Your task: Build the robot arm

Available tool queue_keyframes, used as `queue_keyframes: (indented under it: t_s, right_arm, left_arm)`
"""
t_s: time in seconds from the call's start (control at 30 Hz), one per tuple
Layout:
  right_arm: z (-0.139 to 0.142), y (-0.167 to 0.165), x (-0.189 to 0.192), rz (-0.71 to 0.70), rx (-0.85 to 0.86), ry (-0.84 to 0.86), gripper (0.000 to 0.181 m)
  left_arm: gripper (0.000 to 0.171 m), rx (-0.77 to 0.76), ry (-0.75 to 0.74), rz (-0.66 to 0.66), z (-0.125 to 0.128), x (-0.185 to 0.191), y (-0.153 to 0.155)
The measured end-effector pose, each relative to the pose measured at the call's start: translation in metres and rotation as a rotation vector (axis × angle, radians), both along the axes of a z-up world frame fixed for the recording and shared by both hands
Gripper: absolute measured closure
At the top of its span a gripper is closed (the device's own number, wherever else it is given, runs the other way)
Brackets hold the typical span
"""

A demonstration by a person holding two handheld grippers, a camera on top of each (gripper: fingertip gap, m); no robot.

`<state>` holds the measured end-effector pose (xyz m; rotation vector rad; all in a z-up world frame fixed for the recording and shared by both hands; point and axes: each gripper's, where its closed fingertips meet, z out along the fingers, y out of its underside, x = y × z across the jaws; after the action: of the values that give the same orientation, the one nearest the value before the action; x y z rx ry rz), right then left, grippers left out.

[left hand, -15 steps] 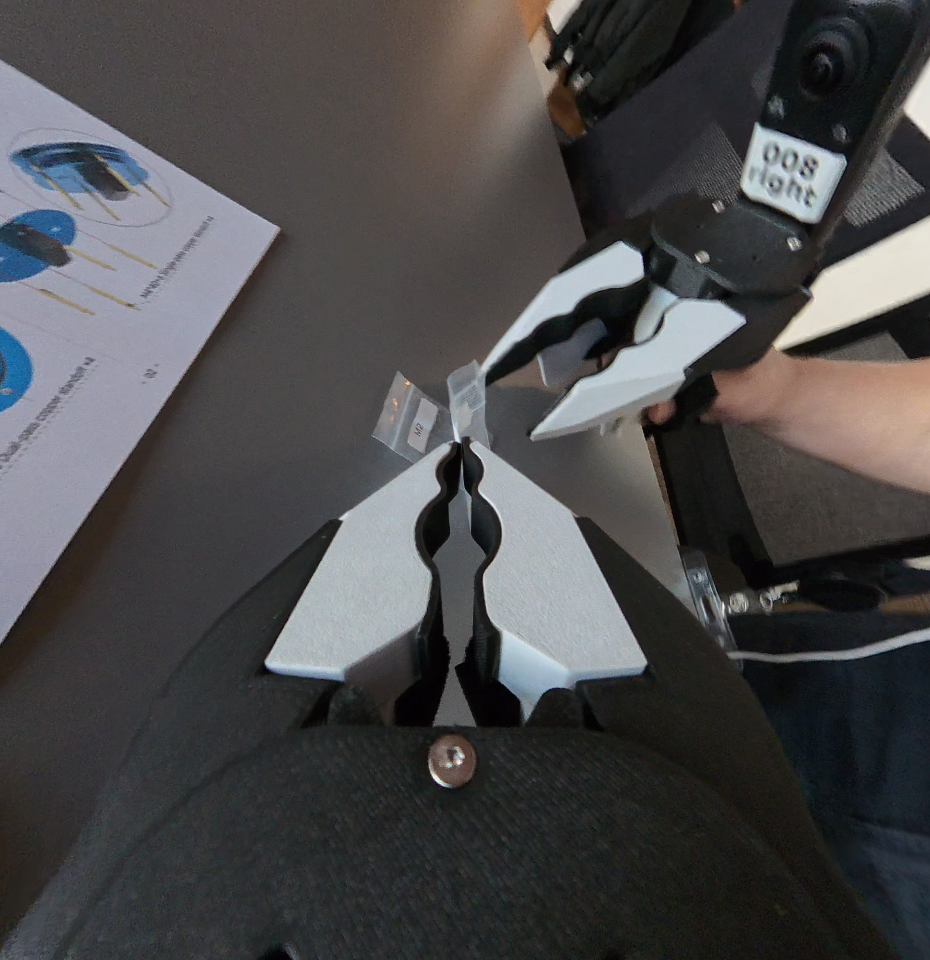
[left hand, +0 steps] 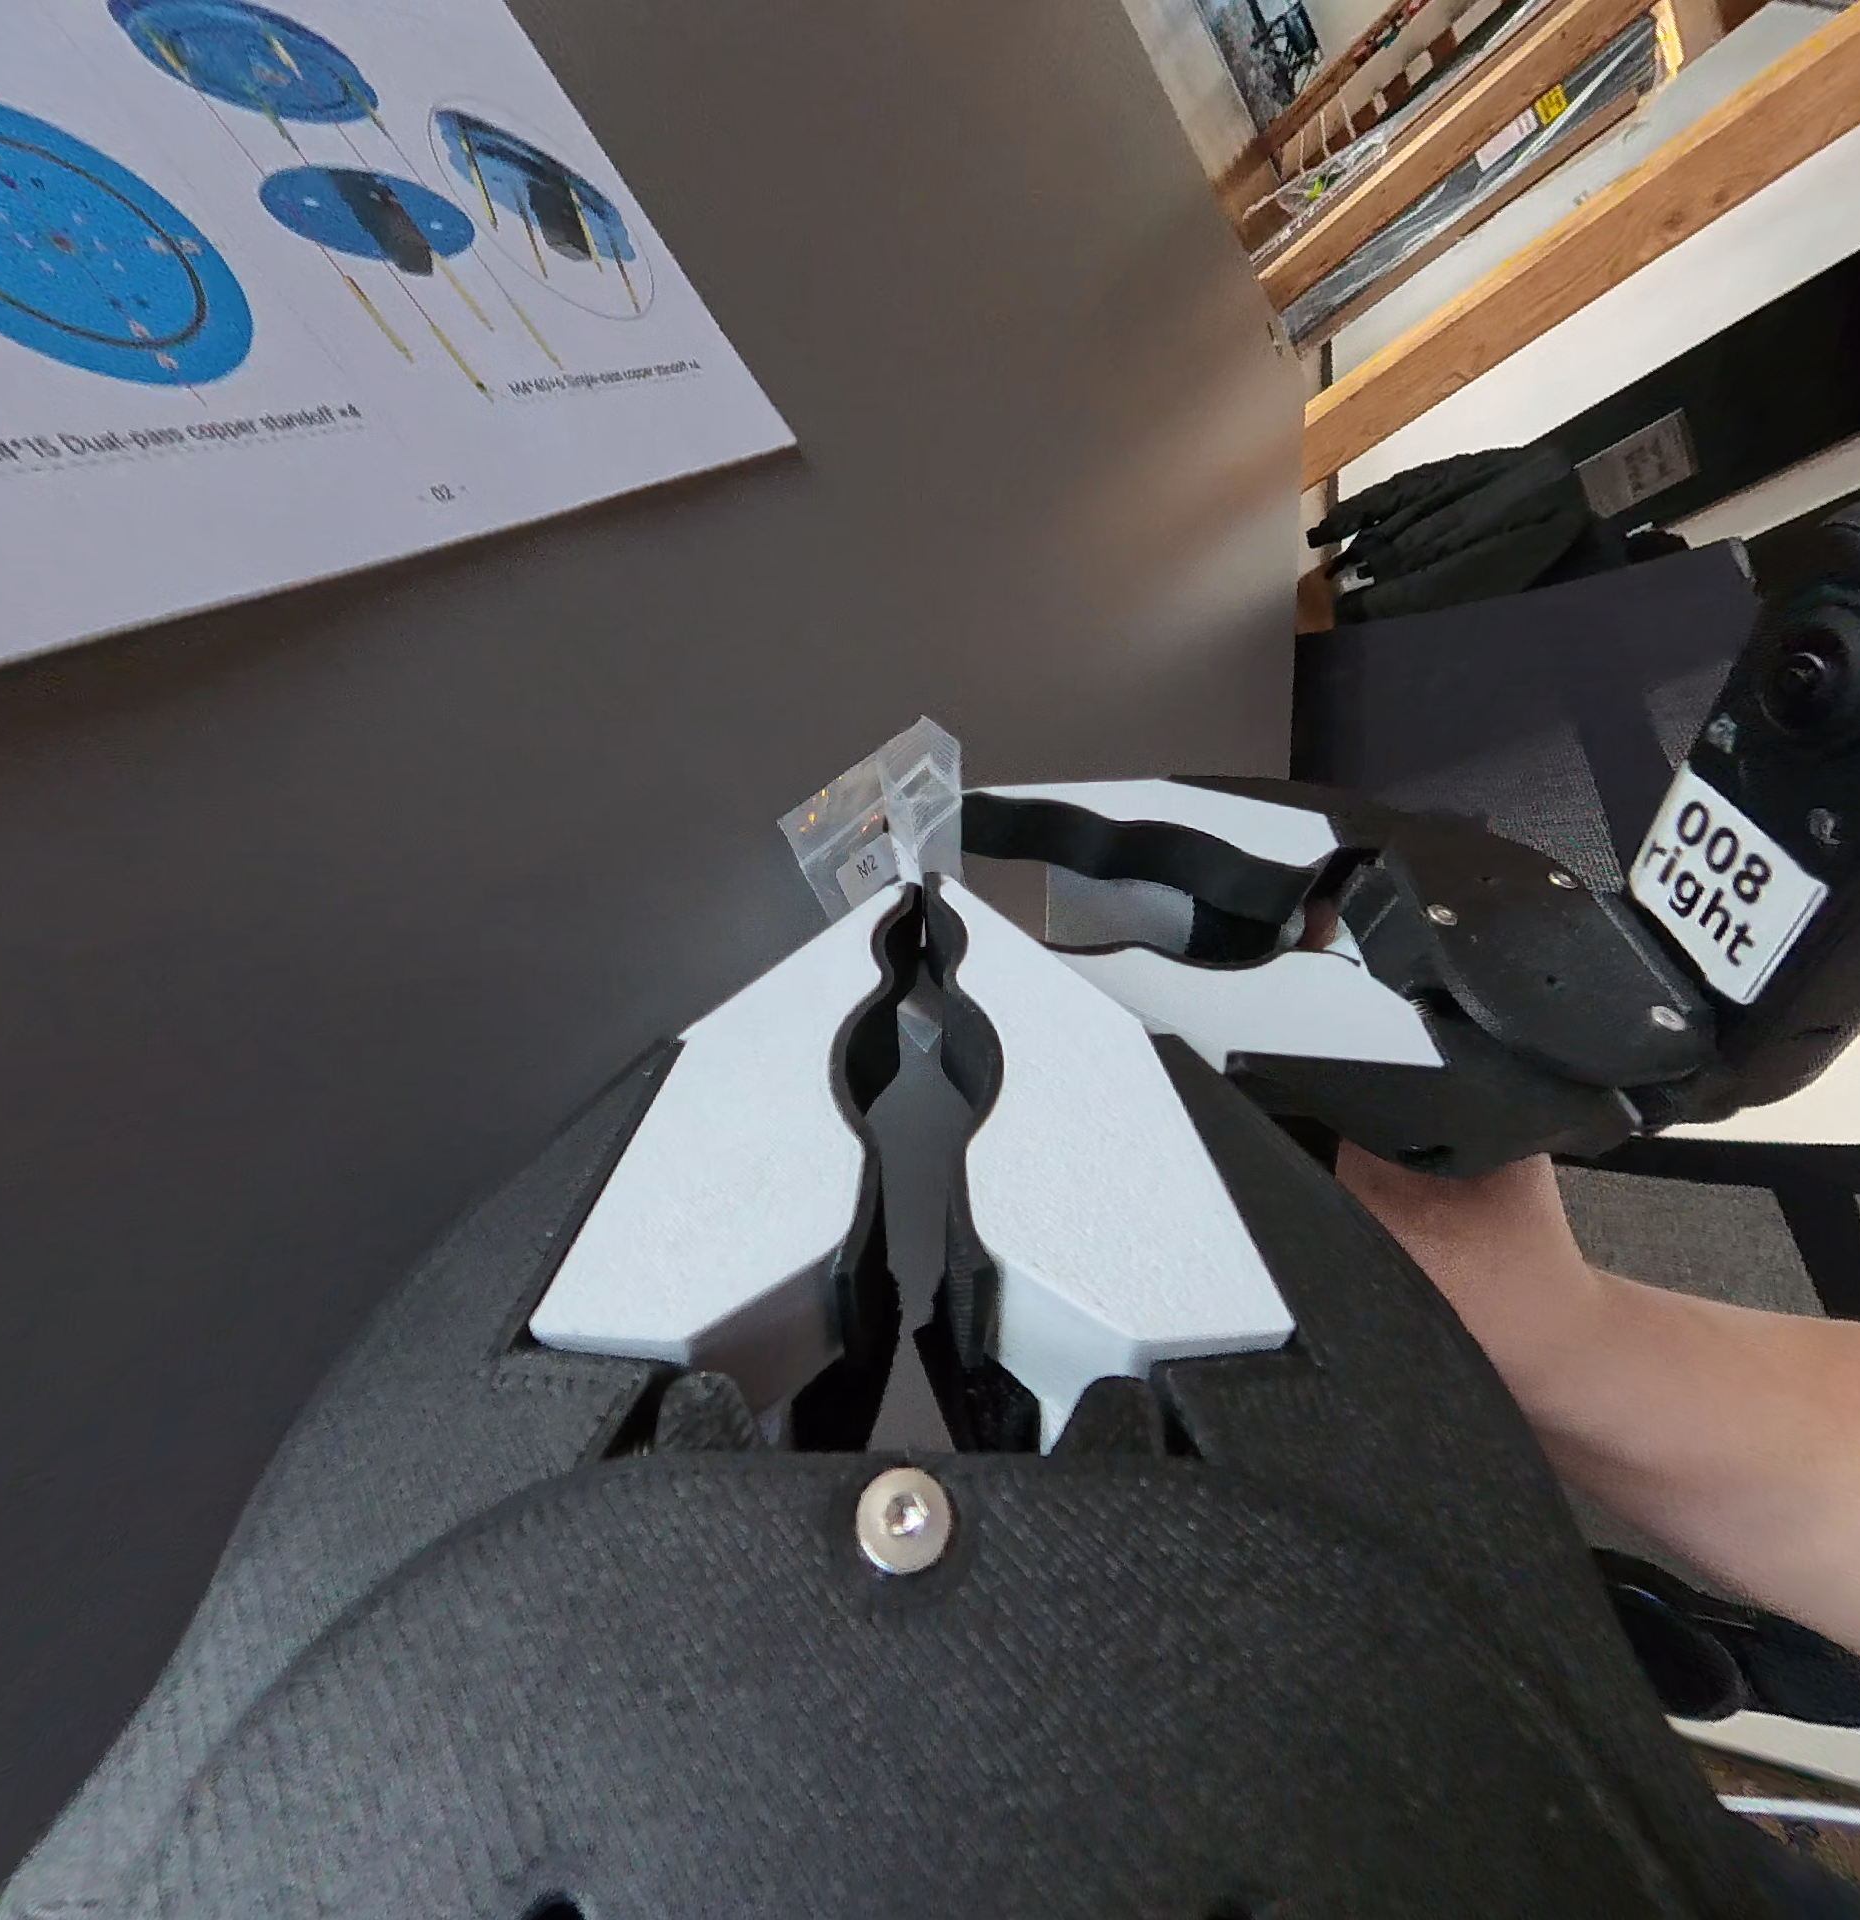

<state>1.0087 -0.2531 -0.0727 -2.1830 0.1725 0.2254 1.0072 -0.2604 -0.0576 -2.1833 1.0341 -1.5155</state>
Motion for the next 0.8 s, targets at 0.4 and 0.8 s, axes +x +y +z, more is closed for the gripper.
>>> queue_keyframes:
  t_s: [0.4,0.8]
  right_arm:
    - [-0.001,-0.011,-0.014,0.192,0.033,-0.006,0.149]
    - [0.005,-0.017,-0.025,0.311,0.074,-0.065,0.148]
  left_arm:
    - [0.164,-0.322,-0.056,-0.172,0.013,-0.010,0.016]
    - [0.171,-0.342,0.104,-0.385,-0.001,-0.016,-0.006]
